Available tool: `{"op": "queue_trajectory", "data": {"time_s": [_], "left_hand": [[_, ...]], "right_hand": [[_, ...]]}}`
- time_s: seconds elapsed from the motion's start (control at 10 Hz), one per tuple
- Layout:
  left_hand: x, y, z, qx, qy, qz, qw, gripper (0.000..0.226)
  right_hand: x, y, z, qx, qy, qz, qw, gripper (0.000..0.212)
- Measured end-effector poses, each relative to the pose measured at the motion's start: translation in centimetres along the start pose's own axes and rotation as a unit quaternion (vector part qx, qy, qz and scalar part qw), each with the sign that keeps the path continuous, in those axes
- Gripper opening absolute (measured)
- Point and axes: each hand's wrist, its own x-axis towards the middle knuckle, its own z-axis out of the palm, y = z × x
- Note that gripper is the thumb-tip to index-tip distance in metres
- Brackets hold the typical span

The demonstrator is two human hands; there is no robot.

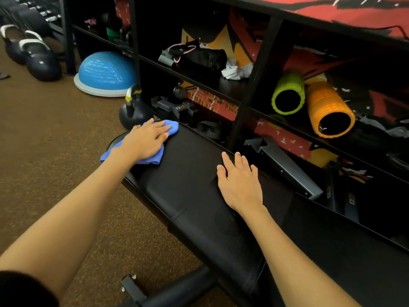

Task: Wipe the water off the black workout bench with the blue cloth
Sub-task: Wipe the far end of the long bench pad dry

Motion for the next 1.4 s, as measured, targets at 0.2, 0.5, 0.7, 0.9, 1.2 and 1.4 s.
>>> {"op": "queue_trajectory", "data": {"time_s": [0.2, 0.5, 0.7, 0.9, 1.2, 1.4], "left_hand": [[2.8, 3.1, 0.1, 0.055, -0.004, -0.044, 0.998, 0.046], [2.5, 8.9, 2.4, 0.091, -0.004, 0.052, 0.994, 0.045], [-4.0, 7.9, 2.1, -0.02, 0.001, 0.14, 0.99, 0.043], [-4.3, 2.8, 0.4, -0.036, 0.034, 0.008, 0.999, 0.042], [0.3, 11.8, 0.9, -0.058, -0.046, -0.021, 0.997, 0.039], [-1.6, 17.0, 1.8, -0.157, -0.105, 0.064, 0.98, 0.041]], "right_hand": [[0.1, -0.1, 0.1, -0.002, 0.003, 0.001, 1.0, 0.053], [0.3, 0.0, 0.2, -0.001, 0.003, 0.005, 1.0, 0.054], [0.1, -0.1, -0.3, 0.071, -0.011, 0.009, 0.997, 0.053], [-3.5, 1.6, -6.0, 0.39, 0.074, 0.118, 0.91, 0.042], [-10.2, 7.8, -7.7, 0.353, 0.07, 0.195, 0.912, 0.039], [-11.5, 8.9, -7.5, 0.345, 0.075, 0.2, 0.914, 0.037]]}}
